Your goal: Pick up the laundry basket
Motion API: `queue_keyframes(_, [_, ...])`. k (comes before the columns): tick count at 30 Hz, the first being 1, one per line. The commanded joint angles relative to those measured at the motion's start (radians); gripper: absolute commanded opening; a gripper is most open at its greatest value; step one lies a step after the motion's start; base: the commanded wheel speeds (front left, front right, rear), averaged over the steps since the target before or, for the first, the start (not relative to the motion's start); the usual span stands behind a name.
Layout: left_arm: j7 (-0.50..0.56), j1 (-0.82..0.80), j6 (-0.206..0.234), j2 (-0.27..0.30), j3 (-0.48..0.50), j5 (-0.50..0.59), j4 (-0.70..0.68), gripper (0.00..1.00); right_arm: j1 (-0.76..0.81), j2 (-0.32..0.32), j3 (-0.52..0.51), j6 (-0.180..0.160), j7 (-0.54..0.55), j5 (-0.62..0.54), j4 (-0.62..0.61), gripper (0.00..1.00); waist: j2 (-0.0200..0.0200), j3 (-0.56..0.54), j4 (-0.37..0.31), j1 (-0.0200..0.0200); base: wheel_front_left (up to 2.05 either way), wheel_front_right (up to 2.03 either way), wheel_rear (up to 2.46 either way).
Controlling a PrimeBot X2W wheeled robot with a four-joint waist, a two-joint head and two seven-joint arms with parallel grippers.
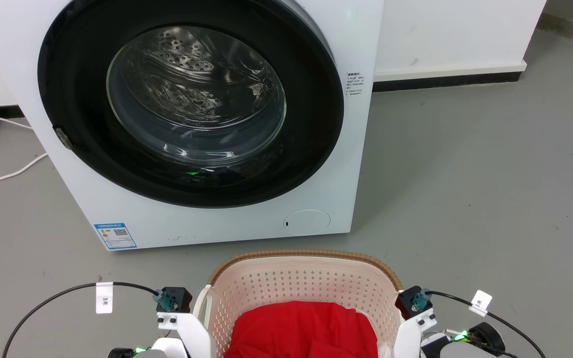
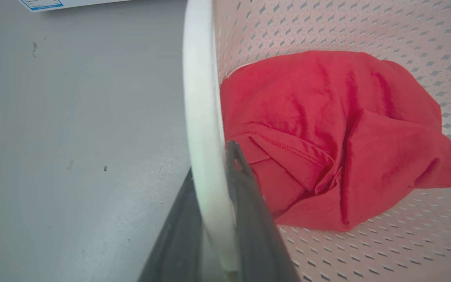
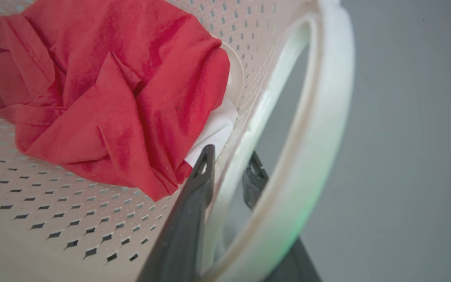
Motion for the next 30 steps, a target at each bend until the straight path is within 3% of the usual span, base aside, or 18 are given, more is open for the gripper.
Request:
queue_keyframes(1, [-0.012,-0.007,0.003,0.024,-0.001,-0.006,0.002,0.0,-0.007,-0.01,0.011,0.014,-0.002,-0.005,0.005,0.0,-0.0001,0.0,0.0,-0.0001,0.0,0.0,0.0])
queue_keyframes(30, [-0.02,-0.012,0.003,0.029,-0.055,-0.066,0.008,0.0,-0.01,-0.009,0.033,0.014,-0.013,0.014,0.012,0.0,-0.0001,-0.006,0.002,-0.0001,0.0,0.0,0.0])
